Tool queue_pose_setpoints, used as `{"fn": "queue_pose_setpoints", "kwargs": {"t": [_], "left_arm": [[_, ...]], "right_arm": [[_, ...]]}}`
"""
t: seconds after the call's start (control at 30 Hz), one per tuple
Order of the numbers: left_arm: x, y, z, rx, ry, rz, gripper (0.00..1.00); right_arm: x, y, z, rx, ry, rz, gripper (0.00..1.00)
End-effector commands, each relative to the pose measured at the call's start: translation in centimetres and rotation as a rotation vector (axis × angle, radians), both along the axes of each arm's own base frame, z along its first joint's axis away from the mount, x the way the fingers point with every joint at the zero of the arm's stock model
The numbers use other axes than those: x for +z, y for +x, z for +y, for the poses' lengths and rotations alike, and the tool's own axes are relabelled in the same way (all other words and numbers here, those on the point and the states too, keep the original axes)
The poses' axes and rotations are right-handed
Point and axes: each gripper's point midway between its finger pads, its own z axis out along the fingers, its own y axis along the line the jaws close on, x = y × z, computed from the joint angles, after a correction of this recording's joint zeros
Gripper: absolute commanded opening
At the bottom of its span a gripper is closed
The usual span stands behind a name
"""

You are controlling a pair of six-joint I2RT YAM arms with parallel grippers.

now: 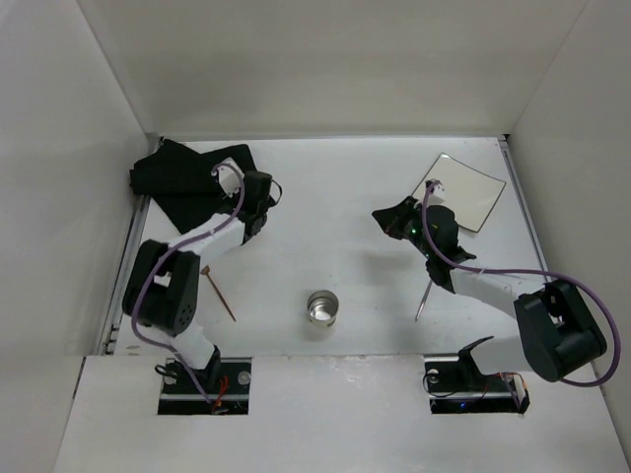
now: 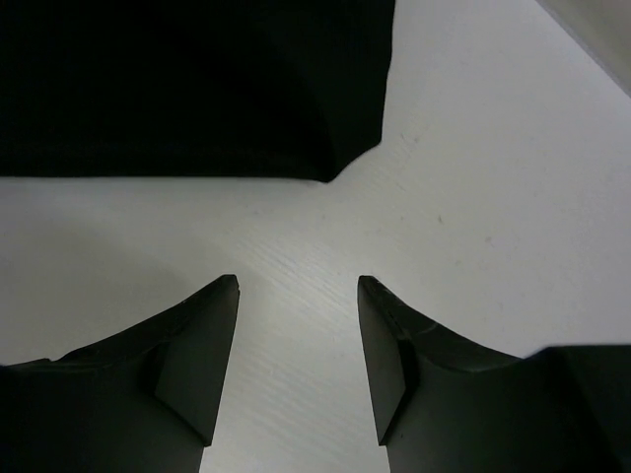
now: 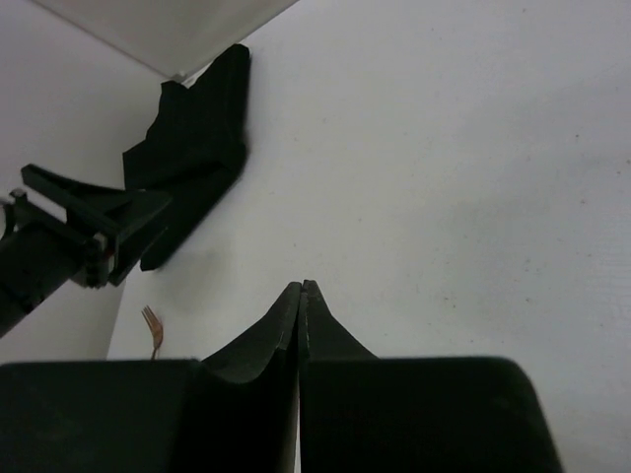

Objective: Set the dinner table for one person

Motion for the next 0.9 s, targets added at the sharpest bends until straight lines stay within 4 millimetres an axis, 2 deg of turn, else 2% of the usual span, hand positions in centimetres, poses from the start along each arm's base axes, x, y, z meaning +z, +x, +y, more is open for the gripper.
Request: {"fn": "queue_pose_setpoints", "kwargs": {"t": [0.0,0.07,0.23,0.3,0.47,0.6,0.7,0.77,0.87], "left_arm": [[0.6,4.0,2.1,0.106,0.000,-0.036,0.50],[-0.1,5.7,2.4,0.121,-0.010,-0.005,0.50],[-1.7,9.0,3.3,0.180,-0.065,0.043,0.50],[-2.5,9.9,4.0,0.212,-0.089,0.056,0.50],[-4.2,10.2,5.2,0.283,-0.130,0.078,0.50],[-5.7,11.1,5.1,0.276,-0.167,0.104,0.48],[-6.7,11.7,3.7,0.220,-0.219,0.124,0.27],[-6.9,11.8,1.9,0.159,-0.236,0.122,0.14],[-6.9,11.1,-1.8,0.036,-0.231,0.109,0.07]], "right_arm": [[1.6,0.3,0.2,0.018,0.007,-0.061,0.03],[1.7,0.3,0.0,0.013,-0.009,-0.071,0.08],[1.4,0.4,0.2,0.018,-0.010,-0.065,0.47],[1.5,0.4,0.2,0.017,-0.006,-0.071,0.54],[1.4,0.4,0.4,0.026,-0.005,-0.066,0.55],[1.0,0.6,0.7,0.034,-0.009,-0.054,0.55],[1.2,0.4,1.0,0.044,-0.011,-0.061,0.55],[1.1,0.4,1.0,0.043,-0.007,-0.057,0.55],[1.0,0.5,1.0,0.044,-0.012,-0.054,0.55]]}}
